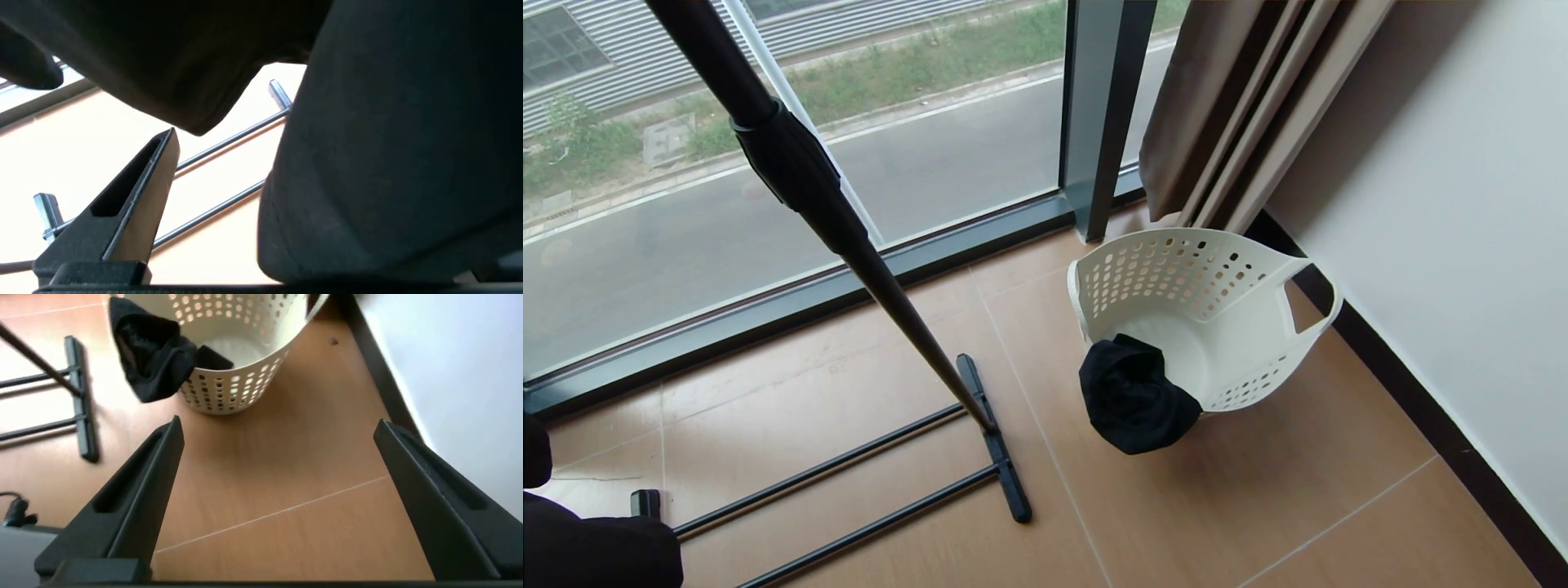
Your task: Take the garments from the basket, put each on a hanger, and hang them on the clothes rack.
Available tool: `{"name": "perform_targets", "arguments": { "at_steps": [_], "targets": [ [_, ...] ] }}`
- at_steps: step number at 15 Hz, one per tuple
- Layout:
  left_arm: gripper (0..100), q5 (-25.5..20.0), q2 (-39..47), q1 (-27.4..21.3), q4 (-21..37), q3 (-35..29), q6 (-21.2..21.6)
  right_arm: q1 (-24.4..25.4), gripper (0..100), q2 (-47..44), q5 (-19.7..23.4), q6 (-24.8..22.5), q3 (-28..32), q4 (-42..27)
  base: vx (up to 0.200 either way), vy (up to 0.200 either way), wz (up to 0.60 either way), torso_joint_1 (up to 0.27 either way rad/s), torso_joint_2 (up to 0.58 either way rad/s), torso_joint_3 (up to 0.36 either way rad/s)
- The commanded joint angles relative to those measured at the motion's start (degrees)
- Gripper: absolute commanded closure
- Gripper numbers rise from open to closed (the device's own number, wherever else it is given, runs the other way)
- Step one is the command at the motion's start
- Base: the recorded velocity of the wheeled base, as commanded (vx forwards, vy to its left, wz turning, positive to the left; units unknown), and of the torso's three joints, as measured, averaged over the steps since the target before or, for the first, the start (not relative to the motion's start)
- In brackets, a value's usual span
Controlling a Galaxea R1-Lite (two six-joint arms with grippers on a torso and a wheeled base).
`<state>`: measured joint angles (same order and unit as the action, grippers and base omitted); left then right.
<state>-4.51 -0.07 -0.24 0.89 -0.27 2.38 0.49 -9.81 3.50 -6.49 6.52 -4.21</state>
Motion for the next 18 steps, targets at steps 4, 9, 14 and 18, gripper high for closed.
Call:
{"name": "perform_targets", "arguments": {
  "at_steps": [4,9,14,18],
  "targets": [
    [0,0.12,0.07,-0.02,-0.01,0.00,-0.36,12.78,0,-37.30,4.06,-1.34,12.73,0.07,0.000,0.000,0.00,0.000,0.00,0.000],
    [0,0.12,0.07,-0.02,-0.01,0.00,-0.53,14.10,0,-64.89,4.06,-11.53,23.80,2.27,0.000,0.000,0.00,0.000,0.00,0.000],
    [0,0.12,0.07,0.07,-0.01,0.00,-0.53,12.08,0,-90.47,4.15,-23.22,33.64,19.06,0.000,0.000,0.00,0.000,0.00,0.000],
    [0,0.12,0.07,-0.02,-0.01,0.00,-0.53,12.26,0,-101.72,4.15,-26.39,46.74,20.29,0.000,0.000,0.00,0.000,0.00,0.000]
  ]
}}
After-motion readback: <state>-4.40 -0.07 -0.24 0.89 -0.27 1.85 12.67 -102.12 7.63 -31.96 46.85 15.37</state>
